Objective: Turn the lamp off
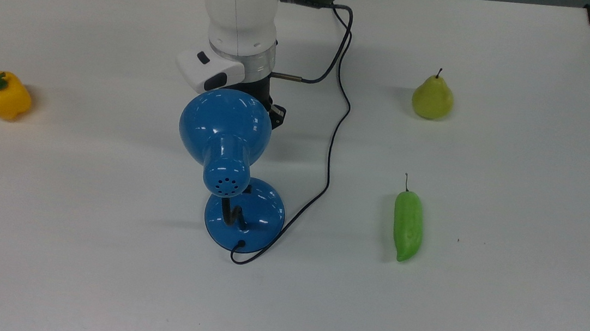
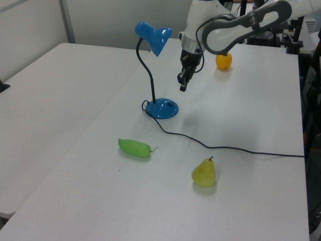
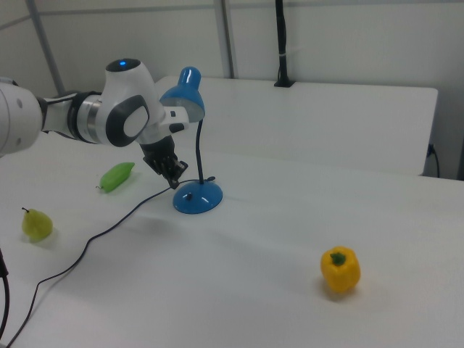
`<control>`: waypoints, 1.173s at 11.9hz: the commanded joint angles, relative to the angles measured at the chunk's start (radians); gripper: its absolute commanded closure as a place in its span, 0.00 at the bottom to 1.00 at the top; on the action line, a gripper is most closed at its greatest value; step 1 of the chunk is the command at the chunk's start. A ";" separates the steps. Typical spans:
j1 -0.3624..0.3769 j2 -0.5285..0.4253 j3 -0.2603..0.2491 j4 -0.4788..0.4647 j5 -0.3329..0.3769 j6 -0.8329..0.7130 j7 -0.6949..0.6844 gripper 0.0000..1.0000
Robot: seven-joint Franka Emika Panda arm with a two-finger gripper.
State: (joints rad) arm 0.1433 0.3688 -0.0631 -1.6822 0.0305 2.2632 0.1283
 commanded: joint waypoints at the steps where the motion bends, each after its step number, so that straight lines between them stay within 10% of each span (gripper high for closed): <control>1: -0.004 -0.099 -0.006 -0.039 -0.015 -0.124 0.025 0.99; 6: -0.028 -0.201 -0.006 -0.042 -0.035 -0.293 0.010 0.89; 9: -0.037 -0.264 -0.007 -0.091 -0.035 -0.301 0.010 0.49; 11: -0.041 -0.275 -0.007 -0.091 -0.035 -0.329 0.014 0.00; 14: -0.042 -0.320 -0.007 -0.112 -0.037 -0.337 0.011 0.00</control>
State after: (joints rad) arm 0.0966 0.1154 -0.0658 -1.7442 0.0110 1.9428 0.1325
